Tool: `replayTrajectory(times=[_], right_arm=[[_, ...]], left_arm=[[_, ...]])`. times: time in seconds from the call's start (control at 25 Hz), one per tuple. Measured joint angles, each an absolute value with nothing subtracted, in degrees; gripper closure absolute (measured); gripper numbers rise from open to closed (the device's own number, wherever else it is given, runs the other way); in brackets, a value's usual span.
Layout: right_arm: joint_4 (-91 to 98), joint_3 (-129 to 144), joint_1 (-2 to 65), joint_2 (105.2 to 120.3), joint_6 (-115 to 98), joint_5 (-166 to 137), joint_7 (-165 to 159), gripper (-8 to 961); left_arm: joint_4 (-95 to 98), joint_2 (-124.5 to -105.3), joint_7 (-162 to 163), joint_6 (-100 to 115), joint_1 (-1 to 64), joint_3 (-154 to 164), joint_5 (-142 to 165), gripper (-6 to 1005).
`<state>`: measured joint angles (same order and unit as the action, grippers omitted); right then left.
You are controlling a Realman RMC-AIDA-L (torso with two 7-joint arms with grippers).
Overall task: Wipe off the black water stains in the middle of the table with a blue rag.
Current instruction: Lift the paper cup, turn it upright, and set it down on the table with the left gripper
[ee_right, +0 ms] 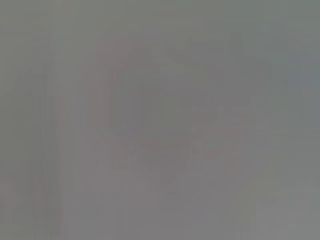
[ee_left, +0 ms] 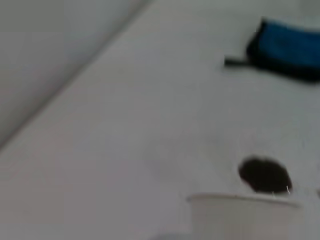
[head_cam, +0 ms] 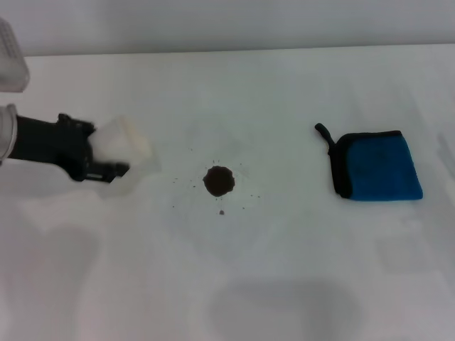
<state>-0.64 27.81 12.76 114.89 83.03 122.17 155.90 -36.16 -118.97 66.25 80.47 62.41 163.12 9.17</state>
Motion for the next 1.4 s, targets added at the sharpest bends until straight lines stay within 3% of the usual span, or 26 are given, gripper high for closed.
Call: replayTrajectory(times=[0.32,0.92,1.4], right_arm=[[1.24,28.51,12.81,114.79,82.96,122.17,154.07,82],[7.24,29.15,10.46,114.52,84.66,122.39,147.66,81],[8.67,28.23,8.85,114.42,88.21,122.98,145.64,82]], left_arm=[[-30.62,-119.05,59.39,81.37,57.29,163.13,-7.1,362],[-16.27,-119.02,44.13,81.74,41.77,163.03,-30.09,371],[-11.11,-119.1,36.52,80.47,33.48,163.04,-32.28,377]])
